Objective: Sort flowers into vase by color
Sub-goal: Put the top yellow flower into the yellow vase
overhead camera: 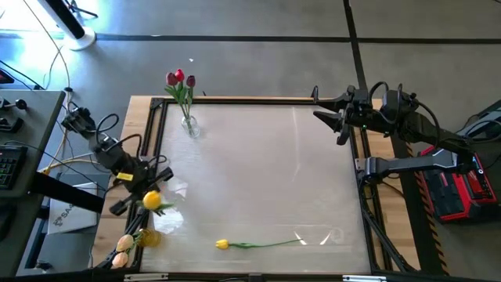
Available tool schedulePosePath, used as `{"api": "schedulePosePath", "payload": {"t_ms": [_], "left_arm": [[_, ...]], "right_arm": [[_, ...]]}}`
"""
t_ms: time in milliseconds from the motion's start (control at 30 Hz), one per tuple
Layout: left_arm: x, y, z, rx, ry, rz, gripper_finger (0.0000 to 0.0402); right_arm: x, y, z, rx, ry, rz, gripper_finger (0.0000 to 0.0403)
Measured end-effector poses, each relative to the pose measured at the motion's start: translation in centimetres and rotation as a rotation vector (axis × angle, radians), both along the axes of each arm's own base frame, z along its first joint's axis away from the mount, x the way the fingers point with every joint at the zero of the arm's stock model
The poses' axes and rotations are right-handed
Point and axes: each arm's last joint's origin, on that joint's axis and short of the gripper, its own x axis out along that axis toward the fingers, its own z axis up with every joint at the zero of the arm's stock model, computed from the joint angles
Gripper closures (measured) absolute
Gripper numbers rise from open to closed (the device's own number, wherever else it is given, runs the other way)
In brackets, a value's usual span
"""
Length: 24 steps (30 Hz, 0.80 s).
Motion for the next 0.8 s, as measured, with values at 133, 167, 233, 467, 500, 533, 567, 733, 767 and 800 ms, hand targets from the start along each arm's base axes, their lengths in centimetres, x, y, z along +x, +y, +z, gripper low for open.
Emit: {"api": "schedulePosePath", "payload": {"t_ms": [133, 167, 233, 467, 500, 533, 567, 733, 767, 800], "left_arm": [[-1.0, -0.2, -0.6, 0.029, -0.018, -0.064, 0.0401], [-1.2, -0.3, -0.8, 0.026, -0.02, -0.086, 0.0402], [-1.7, -0.5, -1.5, 0.013, -0.025, -0.141, 0.0401], [-3.5, -0.9, -3.9, -0.123, 0.04, -0.303, 0.0401], [-3.7, -0.9, -4.1, -0.141, 0.05, -0.331, 0.0402], [-4.0, -1.0, -4.3, -0.154, 0.057, -0.362, 0.0402], [-4.2, -1.0, -4.5, -0.167, 0.061, -0.391, 0.0402], [-5.0, -1.3, -5.0, -0.174, 0.027, -0.435, 0.0401], [-5.1, -1.3, -5.2, -0.166, 0.011, -0.425, 0.0401], [-5.1, -1.4, -5.5, -0.166, -0.004, -0.418, 0.0402]], "right_arm": [[0.0, 0.0, 0.0, 0.001, 0.004, 0.0, 0.0229], [0.0, 0.0, 0.0, 0.001, 0.003, 0.0, 0.0229], [0.0, 0.0, 0.0, 0.001, 0.004, 0.0, 0.0229], [0.0, 0.0, 0.0, 0.001, 0.004, 0.0, 0.0229], [0.0, 0.0, 0.0, 0.001, 0.004, 0.0, 0.0229], [0.0, 0.0, 0.0, 0.001, 0.004, 0.0, 0.0229], [0.0, 0.0, 0.0, 0.001, 0.004, 0.0, 0.0229], [0.0, 0.0, 0.0, 0.001, 0.003, 0.0, 0.0229], [0.0, 0.0, 0.0, 0.001, 0.004, 0.0, 0.0229], [0.0, 0.0, 0.0, 0.001, 0.004, 0.0, 0.0229]]}}
